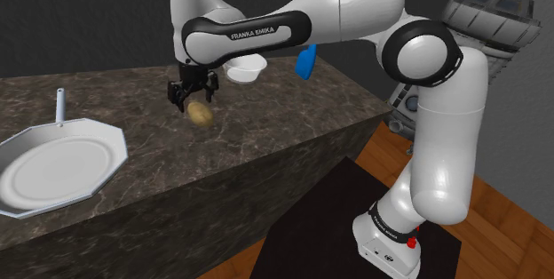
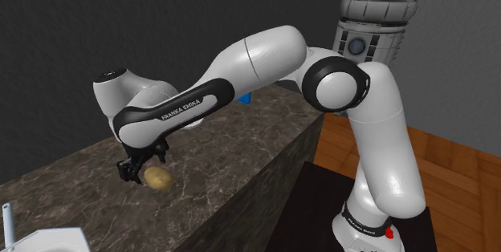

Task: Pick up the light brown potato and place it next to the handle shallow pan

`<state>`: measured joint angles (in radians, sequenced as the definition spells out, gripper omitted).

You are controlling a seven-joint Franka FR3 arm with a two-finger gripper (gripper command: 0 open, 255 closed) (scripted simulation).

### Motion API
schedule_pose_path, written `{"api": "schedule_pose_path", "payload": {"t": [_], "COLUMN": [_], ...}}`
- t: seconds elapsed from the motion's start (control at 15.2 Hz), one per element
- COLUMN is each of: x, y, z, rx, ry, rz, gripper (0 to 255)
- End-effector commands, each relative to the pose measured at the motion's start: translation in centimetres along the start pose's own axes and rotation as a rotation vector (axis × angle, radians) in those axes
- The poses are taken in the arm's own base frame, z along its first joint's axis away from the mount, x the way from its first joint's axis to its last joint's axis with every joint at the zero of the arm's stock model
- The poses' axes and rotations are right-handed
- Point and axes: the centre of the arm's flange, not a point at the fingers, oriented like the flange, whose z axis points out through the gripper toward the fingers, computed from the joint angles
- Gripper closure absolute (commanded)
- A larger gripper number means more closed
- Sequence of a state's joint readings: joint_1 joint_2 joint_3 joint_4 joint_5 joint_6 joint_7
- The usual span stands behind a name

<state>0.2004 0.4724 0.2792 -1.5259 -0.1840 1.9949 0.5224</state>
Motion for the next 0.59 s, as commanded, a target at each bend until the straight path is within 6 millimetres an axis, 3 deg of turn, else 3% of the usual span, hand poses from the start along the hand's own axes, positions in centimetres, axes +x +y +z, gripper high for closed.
{"api": "schedule_pose_path", "payload": {"t": [0.0,0.07,0.53], "x": [-0.1,-0.1,-0.1], "y": [0.0,0.0,0.0], "z": [-2.3,-3.4,-3.4], "rx": [0.000,0.000,0.000], "ry": [-0.001,-0.001,-0.001], "rz": [0.000,0.000,0.000], "gripper": [0,0,0]}}
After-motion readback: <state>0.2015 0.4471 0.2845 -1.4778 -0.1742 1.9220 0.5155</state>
